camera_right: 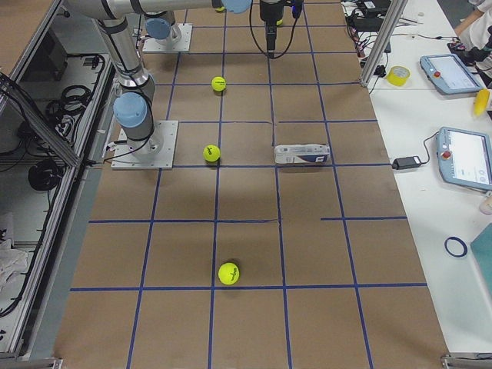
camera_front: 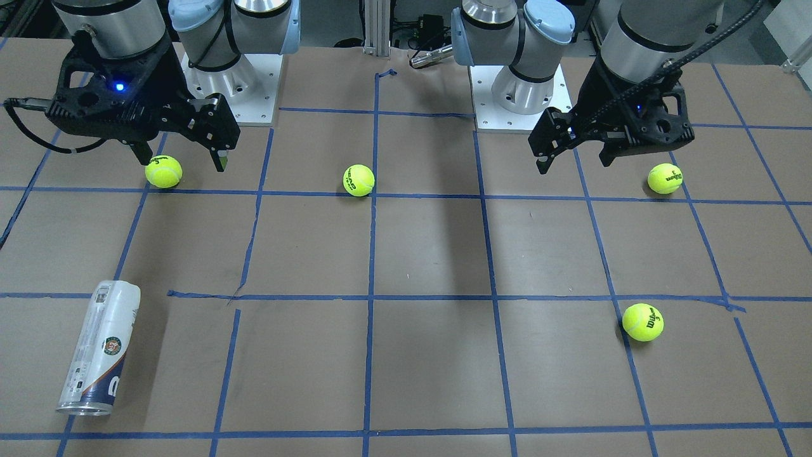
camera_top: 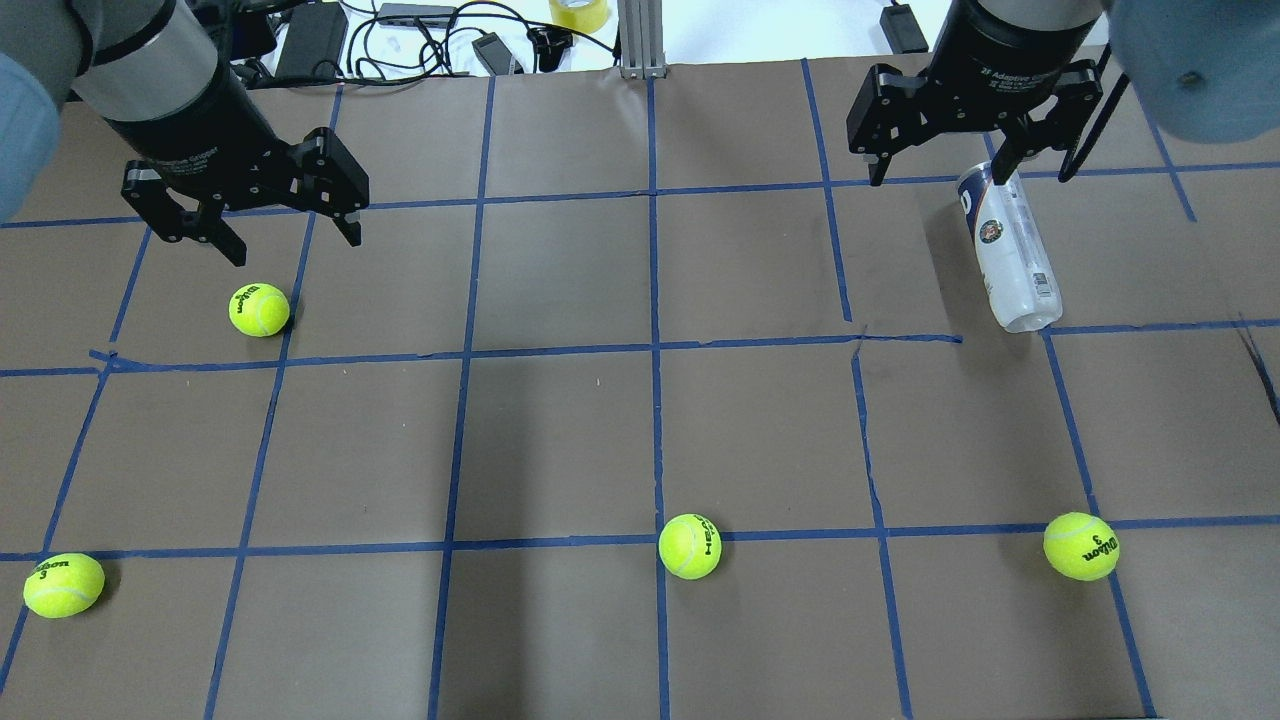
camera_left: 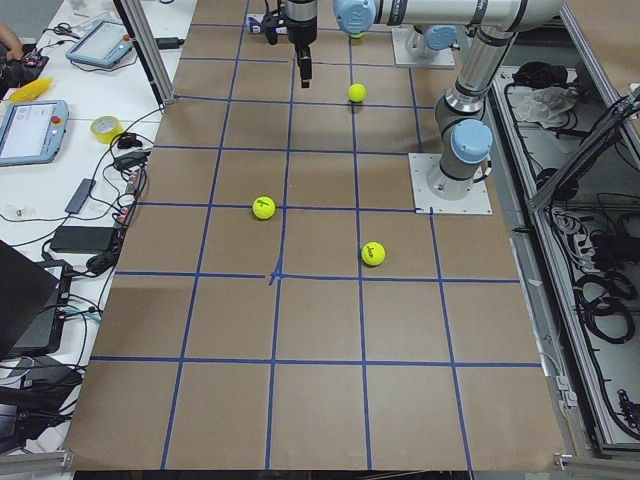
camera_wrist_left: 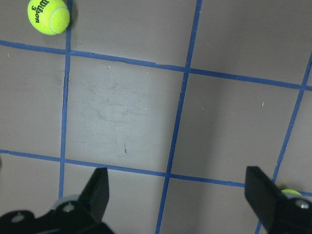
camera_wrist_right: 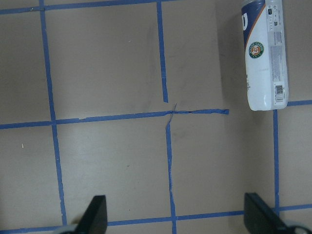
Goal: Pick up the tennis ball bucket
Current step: 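Move the right gripper toward the clear tennis ball can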
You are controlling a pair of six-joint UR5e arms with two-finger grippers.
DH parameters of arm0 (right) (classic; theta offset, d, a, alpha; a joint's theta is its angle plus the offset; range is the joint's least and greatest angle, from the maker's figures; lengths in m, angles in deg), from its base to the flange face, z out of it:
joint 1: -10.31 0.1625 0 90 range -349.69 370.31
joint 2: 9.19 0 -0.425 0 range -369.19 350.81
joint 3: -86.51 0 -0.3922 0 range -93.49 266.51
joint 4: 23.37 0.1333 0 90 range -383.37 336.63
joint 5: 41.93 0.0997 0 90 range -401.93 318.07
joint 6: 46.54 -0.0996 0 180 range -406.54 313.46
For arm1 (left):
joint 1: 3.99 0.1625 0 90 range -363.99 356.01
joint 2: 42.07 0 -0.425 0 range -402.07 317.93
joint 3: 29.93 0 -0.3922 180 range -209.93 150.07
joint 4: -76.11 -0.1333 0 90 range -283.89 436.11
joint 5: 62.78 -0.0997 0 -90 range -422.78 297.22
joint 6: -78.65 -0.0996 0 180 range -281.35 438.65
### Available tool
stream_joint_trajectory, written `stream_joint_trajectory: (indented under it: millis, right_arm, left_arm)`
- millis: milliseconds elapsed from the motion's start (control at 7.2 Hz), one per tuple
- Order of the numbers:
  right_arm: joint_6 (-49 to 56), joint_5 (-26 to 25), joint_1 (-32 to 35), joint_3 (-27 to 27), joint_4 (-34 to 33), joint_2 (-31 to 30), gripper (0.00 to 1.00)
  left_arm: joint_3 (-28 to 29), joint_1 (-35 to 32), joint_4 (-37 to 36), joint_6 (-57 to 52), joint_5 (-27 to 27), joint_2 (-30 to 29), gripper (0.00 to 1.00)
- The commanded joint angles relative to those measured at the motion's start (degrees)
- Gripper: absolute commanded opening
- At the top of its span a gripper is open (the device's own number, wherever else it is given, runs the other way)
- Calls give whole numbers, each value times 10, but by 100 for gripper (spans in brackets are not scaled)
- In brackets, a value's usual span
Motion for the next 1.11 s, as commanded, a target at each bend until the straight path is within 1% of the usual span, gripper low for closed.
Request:
stream_joint_trajectory:
  millis: [0,278,556,694,833,972]
  right_arm:
    - [5,1,1,1,-4,3,100]
    - [1,9,1,4,3,8,100]
    - [0,8,-10,1,-48,17,100]
    - [4,10,-39,-3,-49,44,100]
    - [7,12,-77,-16,-50,87,100]
    - [61,12,-99,-28,-65,128,100]
  left_arm:
    - [0,1,0,0,0,0,100]
    - [0,0,1,0,0,0,100]
    - [-1,0,1,0,0,0,100]
    - [0,0,0,0,0,0,100]
    - [-1,0,1,0,0,0,100]
    - [0,0,1,0,0,0,100]
